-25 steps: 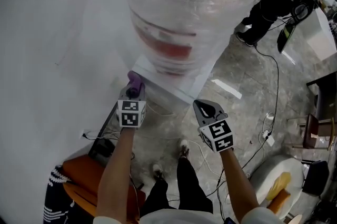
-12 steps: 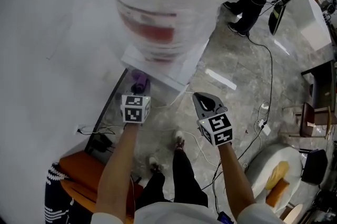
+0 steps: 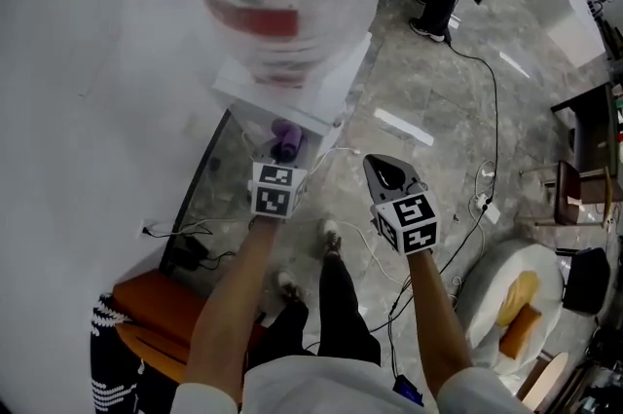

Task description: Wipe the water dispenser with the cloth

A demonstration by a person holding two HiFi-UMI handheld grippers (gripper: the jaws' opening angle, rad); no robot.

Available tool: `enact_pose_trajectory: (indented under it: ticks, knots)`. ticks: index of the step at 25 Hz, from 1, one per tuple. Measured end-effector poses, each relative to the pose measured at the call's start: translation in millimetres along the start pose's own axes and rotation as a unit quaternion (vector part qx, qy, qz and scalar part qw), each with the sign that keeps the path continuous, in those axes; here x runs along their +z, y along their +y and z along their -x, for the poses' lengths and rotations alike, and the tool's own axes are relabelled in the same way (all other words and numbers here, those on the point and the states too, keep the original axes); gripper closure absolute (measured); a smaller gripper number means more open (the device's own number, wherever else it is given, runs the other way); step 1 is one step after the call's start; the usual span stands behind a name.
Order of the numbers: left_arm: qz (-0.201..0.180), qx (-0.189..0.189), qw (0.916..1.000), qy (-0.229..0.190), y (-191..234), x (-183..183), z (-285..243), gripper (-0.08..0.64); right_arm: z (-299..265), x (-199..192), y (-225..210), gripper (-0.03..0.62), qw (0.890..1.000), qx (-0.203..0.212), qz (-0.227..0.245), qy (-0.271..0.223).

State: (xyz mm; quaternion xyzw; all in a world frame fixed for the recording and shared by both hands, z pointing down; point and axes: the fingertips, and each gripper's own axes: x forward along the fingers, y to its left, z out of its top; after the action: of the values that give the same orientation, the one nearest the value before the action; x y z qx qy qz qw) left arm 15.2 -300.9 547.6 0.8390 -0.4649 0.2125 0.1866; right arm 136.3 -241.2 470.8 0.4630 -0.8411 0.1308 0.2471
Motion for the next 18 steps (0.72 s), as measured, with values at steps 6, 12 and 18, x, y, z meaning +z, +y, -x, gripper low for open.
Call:
enact_pose_trajectory:
  ticks: [6,12,18]
  knots:
    - [-0.03,-0.055,0.998,0.0,-50.6,2.8,-2.1,0.515,22.6,-14.9,-2.6,0.584,1.0,-0.023,-0.015,0.001]
    - [-0.028,-0.068,0.9973,0.001,-71.8,-10.5,14.2,0.515,42.3,-20.0,5.1,0.584,0.999,-0.031,-0.021,-0.003]
    - [0.007,-0.022,0.9997,-0.004,-29.7,-37.6,49.2,0.515,36.4,-19.7,23.3,0.584,0.999,-0.027,-0.021,-0.013]
